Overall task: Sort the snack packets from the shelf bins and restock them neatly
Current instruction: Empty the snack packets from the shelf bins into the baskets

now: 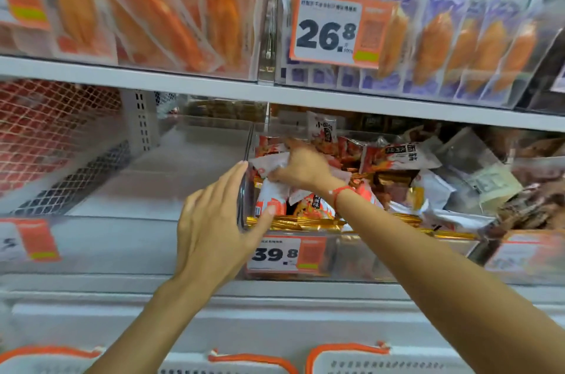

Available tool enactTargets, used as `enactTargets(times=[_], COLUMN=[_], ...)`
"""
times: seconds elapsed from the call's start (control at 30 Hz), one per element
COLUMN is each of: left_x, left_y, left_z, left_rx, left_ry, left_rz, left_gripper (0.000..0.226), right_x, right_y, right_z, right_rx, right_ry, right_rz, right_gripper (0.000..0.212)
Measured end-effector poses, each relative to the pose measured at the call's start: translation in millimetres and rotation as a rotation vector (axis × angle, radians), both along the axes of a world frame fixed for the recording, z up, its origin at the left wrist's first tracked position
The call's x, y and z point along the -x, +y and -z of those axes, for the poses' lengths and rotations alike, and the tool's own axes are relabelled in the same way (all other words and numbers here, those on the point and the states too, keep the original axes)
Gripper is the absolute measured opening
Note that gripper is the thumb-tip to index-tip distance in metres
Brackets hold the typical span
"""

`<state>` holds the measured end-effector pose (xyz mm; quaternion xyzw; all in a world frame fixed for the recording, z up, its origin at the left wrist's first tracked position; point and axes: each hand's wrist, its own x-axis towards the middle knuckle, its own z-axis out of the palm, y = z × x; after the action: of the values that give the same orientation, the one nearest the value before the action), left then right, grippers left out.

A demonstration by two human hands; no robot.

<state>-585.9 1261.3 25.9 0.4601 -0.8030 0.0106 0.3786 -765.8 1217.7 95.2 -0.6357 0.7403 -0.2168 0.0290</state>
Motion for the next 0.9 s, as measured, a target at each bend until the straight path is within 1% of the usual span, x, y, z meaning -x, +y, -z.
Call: enactTargets(times=[0.03, 0.1, 0.17, 0.23, 0.3, 0.37, 0.4, 0.47, 0.57, 0.6, 0.67, 0.73, 0.77, 0.8, 0.83, 0.9], left_x=[-1, -4, -6, -6, -1, 10, 17, 31, 56, 66, 88, 111, 120, 129, 136, 144], left_y=[1, -1, 1, 5, 13, 23, 29, 36, 31, 23, 5, -7, -9, -9, -10, -14], left_z=[0, -2, -7, -13, -21, -31, -36, -43, -52, -53, -55, -56, -56, -55, -54, -50], left_rx=[-0.003, -0.029, -0.050, -0.019, 0.065, 0.078, 0.035, -0.072, -0.249, -0.305, -0.415, -0.596, -0.698, -0.780, -0.812, -0.756], left_ry=[-0.009, -0.003, 0.051, 0.110, 0.112, 0.083, 0.062, 0.015, 0.008, 0.010, -0.075, -0.144, -0.162, -0.170, -0.166, -0.174], left_rz=[0.015, 0.060, 0.107, 0.136, 0.162, 0.209, 0.249, 0.314, 0.323, 0.294, 0.214, 0.220, 0.241, 0.265, 0.284, 0.296], left_gripper=[0.080, 0.082, 0.079, 0.067, 0.047, 0.029, 0.024, 0.023, 0.026, 0.028, 0.038, 0.049, 0.050, 0.045, 0.038, 0.029], right_x=[4, 13, 27, 47, 63, 75, 75, 79, 89, 93, 109, 121, 125, 128, 129, 129], right_y=[6, 30, 61, 87, 118, 147, 160, 180, 207, 215, 232, 243, 246, 249, 251, 255], right_z=[0, -1, -5, -8, -12, -12, -11, -4, -2, -5, -12, -15, -14, -11, -8, -1], right_rx=[0.025, 0.096, 0.203, 0.334, 0.471, 0.560, 0.579, 0.604, 0.640, 0.636, 0.569, 0.404, 0.314, 0.239, 0.182, 0.083], right_ry=[0.011, -0.102, -0.235, -0.272, -0.298, -0.388, -0.420, -0.479, -0.583, -0.624, -0.646, -0.572, -0.506, -0.439, -0.382, -0.303], right_rz=[0.014, 0.065, 0.087, 0.131, 0.156, 0.135, 0.124, 0.101, 0.140, 0.154, 0.154, 0.126, 0.110, 0.099, 0.085, 0.039], right_gripper=[0.063, 0.059, 0.045, 0.034, 0.034, 0.034, 0.034, 0.032, 0.028, 0.028, 0.029, 0.031, 0.033, 0.036, 0.040, 0.047])
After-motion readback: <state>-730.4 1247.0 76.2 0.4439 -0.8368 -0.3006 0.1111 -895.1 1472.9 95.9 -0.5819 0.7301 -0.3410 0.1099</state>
